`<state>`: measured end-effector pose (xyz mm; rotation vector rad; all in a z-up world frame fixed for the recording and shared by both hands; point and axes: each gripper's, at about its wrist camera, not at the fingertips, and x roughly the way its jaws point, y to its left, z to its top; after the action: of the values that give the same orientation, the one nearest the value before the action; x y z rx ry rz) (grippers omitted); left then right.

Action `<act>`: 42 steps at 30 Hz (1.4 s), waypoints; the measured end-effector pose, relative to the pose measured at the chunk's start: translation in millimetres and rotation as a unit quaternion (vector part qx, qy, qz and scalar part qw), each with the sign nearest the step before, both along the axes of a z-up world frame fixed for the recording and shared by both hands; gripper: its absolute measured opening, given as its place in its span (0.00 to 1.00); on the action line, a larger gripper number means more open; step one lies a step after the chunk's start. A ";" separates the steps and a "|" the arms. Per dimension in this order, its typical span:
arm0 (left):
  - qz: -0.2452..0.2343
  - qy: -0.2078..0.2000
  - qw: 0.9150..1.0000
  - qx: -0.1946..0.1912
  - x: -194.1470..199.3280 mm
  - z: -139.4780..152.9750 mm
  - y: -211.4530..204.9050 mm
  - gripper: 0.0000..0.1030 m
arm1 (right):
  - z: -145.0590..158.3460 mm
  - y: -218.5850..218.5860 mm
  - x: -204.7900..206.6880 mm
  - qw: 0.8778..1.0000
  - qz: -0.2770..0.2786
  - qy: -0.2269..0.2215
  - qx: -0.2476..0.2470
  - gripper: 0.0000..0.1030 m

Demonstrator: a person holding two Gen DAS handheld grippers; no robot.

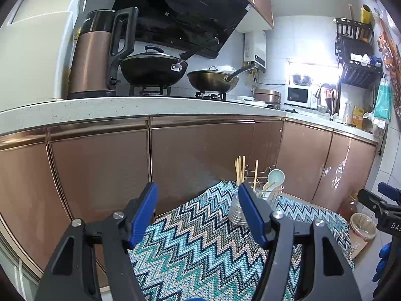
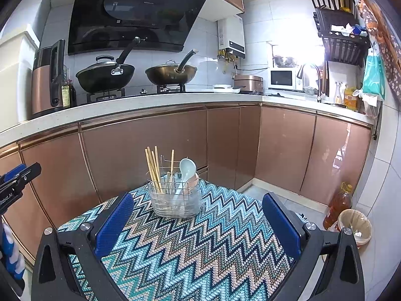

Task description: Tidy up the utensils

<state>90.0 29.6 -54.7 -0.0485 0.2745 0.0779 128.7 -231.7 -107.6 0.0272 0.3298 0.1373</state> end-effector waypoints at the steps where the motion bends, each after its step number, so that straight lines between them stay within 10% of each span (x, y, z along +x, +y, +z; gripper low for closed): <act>1: 0.000 0.000 1.000 0.001 0.0 -0.3 -0.7 0.63 | -0.7 -1.0 0.1 1.000 0.000 0.001 0.001 1.00; 42: -0.009 -0.014 0.999 0.040 -2.8 8.6 -28.9 0.67 | 7.6 -21.1 -14.4 0.999 -0.029 -0.022 0.002 1.00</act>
<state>87.2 0.7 -46.2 0.0325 0.2444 0.0702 114.2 -252.8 -100.0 0.0373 0.2849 0.0807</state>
